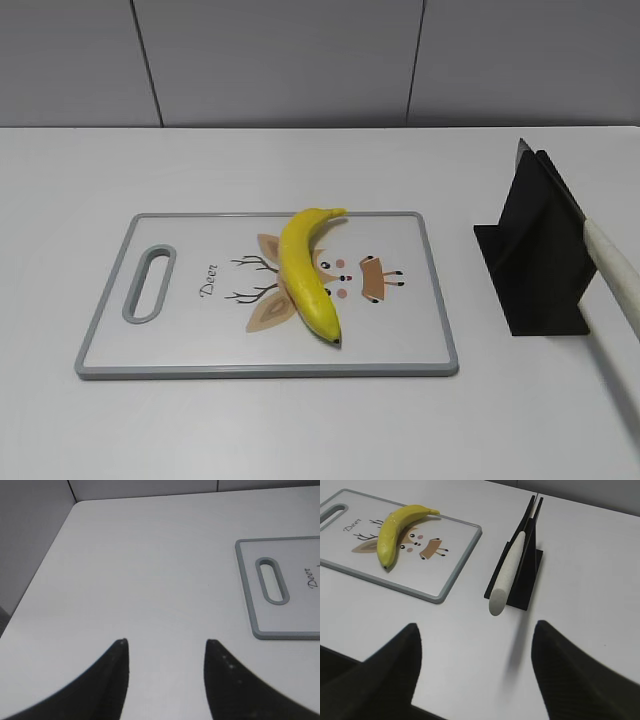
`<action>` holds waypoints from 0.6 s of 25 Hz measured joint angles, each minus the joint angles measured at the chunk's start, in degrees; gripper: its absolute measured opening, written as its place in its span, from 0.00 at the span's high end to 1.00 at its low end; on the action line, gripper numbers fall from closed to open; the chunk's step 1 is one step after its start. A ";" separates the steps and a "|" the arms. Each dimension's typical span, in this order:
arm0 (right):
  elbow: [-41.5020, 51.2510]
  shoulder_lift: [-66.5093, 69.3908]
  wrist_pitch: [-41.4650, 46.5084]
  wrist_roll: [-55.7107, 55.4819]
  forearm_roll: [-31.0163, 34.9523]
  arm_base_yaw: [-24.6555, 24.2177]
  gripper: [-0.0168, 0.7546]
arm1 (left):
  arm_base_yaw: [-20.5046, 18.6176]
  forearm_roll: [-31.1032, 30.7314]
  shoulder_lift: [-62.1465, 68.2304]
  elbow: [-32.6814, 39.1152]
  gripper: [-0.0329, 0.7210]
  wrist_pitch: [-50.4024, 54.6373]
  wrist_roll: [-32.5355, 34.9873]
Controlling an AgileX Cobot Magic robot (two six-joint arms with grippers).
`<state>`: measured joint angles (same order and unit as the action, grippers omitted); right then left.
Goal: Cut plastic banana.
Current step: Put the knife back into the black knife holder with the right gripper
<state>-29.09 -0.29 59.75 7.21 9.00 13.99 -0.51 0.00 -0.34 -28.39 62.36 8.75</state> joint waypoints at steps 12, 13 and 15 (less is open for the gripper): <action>0.00 0.00 0.00 -0.43 0.05 -2.61 0.28 | -0.18 0.00 0.00 0.00 0.32 -0.05 0.00; 0.00 0.00 0.00 -0.43 0.05 -4.08 0.29 | -0.18 0.00 0.00 0.00 0.32 -0.05 0.00; 0.00 0.00 0.00 -0.50 0.05 -7.14 0.29 | -0.18 0.00 0.00 0.00 0.32 -0.05 0.00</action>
<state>-29.09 -0.29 59.75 6.71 9.06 6.85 -0.69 0.00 -0.34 -28.39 62.31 8.75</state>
